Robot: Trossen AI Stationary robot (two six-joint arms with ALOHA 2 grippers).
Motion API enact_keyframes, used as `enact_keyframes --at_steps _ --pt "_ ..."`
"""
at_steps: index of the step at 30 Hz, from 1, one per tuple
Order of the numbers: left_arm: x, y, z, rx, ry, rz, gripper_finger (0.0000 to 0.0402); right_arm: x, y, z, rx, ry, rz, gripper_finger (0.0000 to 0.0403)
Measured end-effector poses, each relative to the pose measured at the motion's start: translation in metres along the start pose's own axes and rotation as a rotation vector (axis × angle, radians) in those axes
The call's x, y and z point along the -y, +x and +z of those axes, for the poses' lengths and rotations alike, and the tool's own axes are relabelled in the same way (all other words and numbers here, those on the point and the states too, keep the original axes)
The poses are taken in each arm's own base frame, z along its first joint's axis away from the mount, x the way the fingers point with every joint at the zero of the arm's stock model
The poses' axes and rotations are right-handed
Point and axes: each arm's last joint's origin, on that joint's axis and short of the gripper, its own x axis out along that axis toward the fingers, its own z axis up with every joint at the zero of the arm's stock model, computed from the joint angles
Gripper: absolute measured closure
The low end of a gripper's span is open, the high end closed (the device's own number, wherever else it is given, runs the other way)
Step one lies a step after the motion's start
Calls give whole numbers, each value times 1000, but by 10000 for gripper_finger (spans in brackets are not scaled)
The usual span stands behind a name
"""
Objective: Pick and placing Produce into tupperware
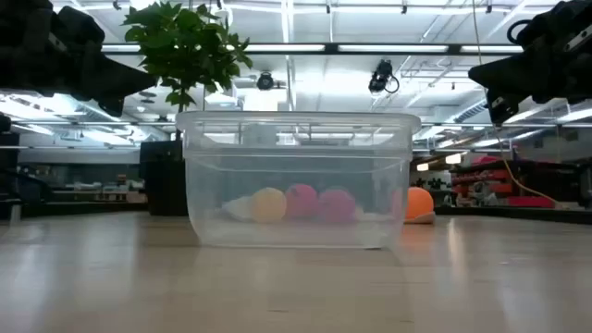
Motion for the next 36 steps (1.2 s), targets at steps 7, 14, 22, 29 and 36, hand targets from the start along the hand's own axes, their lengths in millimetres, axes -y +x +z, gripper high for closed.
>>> enact_keyframes --at_steps 7,14,22,29,36 --pt "0 0 0 -1 0 0 369 0 0 0 -1 0 0 386" --pt "0 0 0 0 0 0 378 0 0 0 0 0 0 386" --pt "0 0 0 0 0 0 367 0 0 0 0 0 0 386" --pt "0 0 0 0 0 0 372 0 0 0 0 0 0 386" --pt "0 0 0 0 0 0 378 0 0 0 0 0 0 386"
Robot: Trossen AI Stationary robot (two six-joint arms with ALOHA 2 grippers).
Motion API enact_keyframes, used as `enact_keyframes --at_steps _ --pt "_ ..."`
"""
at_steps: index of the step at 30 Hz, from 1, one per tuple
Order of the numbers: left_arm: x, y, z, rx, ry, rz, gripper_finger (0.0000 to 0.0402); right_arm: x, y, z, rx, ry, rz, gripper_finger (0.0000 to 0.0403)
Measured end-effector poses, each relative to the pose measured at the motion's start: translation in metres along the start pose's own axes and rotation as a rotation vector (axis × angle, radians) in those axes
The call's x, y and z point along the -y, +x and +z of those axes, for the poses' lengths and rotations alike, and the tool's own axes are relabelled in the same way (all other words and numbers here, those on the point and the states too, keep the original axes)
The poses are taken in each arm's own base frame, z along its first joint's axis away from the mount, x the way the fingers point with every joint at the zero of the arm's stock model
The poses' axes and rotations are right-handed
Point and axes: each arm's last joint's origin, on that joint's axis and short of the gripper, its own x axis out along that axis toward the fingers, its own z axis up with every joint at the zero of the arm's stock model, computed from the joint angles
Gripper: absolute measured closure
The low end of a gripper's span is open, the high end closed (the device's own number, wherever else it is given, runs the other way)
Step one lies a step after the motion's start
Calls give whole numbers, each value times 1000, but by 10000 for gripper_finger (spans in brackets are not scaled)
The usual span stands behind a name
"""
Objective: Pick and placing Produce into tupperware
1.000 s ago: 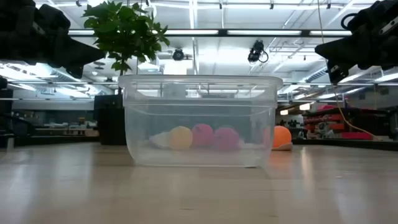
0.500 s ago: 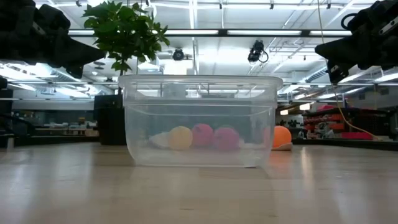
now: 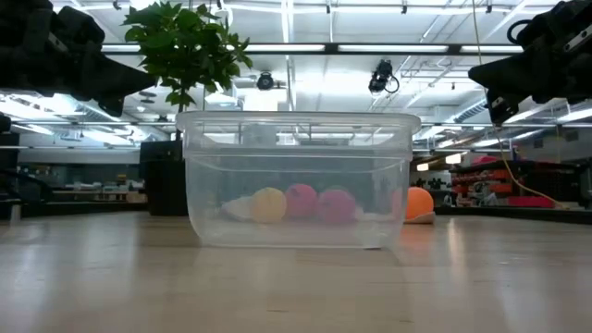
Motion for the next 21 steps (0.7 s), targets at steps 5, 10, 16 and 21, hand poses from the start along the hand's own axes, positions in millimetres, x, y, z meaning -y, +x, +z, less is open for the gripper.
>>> enact_keyframes --at_steps 5,10,16,21 --pt "0 0 0 0 0 0 369 0 0 0 0 0 0 386" --pt "0 0 0 0 0 0 366 0 0 0 0 0 0 386" --pt "0 0 0 0 0 0 375 0 0 0 0 0 0 386" --pt "0 0 0 0 0 0 377 0 0 0 0 0 0 386"
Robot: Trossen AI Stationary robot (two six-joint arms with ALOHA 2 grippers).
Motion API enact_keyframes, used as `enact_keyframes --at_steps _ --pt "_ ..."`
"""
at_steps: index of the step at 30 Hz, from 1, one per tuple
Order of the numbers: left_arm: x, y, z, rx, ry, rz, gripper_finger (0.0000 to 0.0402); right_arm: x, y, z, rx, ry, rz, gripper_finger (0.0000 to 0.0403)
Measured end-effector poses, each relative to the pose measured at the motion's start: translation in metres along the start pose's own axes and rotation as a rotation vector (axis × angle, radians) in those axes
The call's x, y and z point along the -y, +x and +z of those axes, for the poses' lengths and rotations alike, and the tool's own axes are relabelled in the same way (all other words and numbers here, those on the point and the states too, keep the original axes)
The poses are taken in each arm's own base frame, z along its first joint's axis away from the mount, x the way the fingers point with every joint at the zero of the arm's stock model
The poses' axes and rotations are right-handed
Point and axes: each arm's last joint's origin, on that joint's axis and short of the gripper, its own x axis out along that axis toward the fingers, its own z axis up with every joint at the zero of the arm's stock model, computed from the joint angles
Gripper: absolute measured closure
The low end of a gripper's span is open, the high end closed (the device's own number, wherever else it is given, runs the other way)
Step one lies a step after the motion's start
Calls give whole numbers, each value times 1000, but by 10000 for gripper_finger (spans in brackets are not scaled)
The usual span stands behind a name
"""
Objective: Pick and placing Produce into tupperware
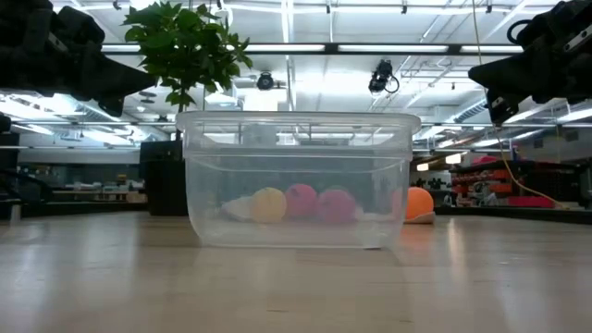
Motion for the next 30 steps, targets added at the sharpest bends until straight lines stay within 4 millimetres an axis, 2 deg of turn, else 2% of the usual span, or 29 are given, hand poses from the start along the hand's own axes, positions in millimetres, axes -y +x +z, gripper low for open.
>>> enact_keyframes --at_steps 7,18,30 --pt "0 0 0 0 0 0 366 0 0 0 0 0 0 386" --pt "0 0 0 0 0 0 378 0 0 0 0 0 0 386" --pt "0 0 0 0 0 0 366 0 0 0 0 0 0 386"
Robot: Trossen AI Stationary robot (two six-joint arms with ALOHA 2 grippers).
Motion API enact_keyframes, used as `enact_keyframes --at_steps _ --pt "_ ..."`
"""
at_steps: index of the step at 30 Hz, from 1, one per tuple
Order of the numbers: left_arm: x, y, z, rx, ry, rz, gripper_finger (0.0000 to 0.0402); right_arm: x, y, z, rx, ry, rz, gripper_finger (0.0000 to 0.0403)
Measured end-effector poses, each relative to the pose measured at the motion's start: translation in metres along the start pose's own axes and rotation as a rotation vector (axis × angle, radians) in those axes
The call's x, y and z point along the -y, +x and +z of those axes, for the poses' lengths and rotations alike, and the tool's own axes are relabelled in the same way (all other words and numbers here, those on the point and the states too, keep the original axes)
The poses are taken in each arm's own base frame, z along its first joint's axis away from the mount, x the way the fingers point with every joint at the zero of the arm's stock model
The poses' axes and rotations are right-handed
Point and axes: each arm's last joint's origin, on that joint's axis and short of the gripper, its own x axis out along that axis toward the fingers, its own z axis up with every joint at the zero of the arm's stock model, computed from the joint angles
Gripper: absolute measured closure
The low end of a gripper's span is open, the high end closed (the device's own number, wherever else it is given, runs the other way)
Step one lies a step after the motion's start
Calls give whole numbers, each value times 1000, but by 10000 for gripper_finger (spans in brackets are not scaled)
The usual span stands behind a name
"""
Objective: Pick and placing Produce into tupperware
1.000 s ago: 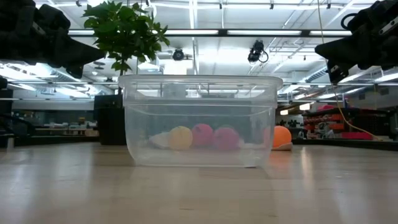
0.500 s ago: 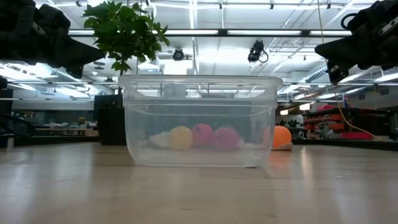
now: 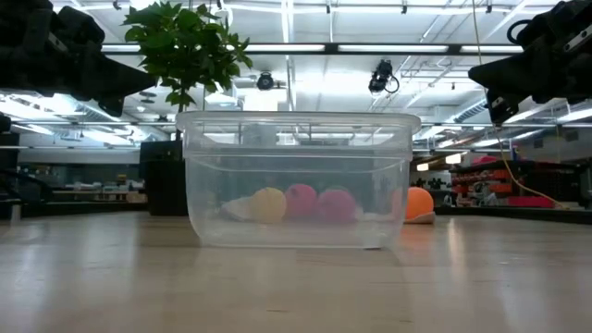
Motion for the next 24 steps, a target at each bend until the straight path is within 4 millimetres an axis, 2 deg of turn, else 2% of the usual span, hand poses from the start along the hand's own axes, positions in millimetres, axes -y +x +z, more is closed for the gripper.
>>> enact_keyframes --at_steps 8,18,24 --pt "0 0 0 0 0 0 378 0 0 0 0 0 0 386" --pt "0 0 0 0 0 0 366 0 0 0 0 0 0 386" --pt "0 0 0 0 0 0 372 0 0 0 1 0 0 386"
